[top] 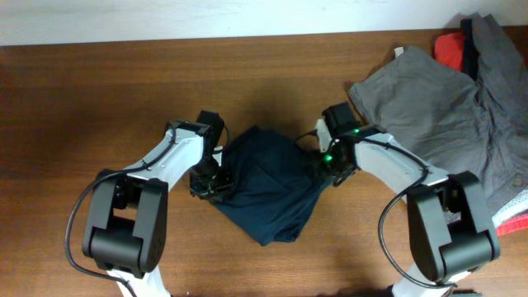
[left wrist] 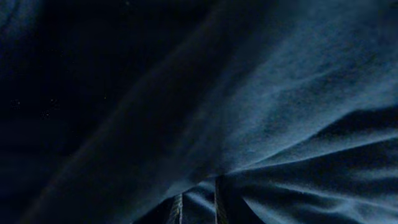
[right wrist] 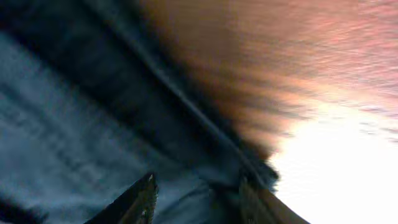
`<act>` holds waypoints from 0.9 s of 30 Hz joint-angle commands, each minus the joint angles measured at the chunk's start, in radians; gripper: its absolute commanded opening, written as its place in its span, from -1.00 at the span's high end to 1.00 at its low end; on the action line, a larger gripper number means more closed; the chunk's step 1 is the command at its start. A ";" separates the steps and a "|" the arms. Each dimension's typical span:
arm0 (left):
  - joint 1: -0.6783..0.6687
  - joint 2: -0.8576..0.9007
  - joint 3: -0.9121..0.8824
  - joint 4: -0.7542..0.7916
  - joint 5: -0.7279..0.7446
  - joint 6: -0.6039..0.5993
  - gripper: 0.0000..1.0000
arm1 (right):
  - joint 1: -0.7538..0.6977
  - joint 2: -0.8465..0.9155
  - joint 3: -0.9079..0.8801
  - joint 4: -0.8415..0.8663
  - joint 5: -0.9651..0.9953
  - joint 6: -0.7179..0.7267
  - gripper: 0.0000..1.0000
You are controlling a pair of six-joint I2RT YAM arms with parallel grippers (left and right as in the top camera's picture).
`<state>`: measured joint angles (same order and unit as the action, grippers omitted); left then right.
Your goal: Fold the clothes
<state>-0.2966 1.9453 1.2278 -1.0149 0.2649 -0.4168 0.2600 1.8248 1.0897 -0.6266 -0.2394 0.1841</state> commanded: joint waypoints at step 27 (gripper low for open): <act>0.116 0.040 0.045 0.438 0.296 0.652 -0.98 | -0.025 0.014 -0.011 -0.024 0.067 0.005 0.02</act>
<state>-0.1822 1.9259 1.2331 -0.5774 0.4149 0.1230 0.2386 1.8256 1.0897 -0.6491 -0.1909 0.1841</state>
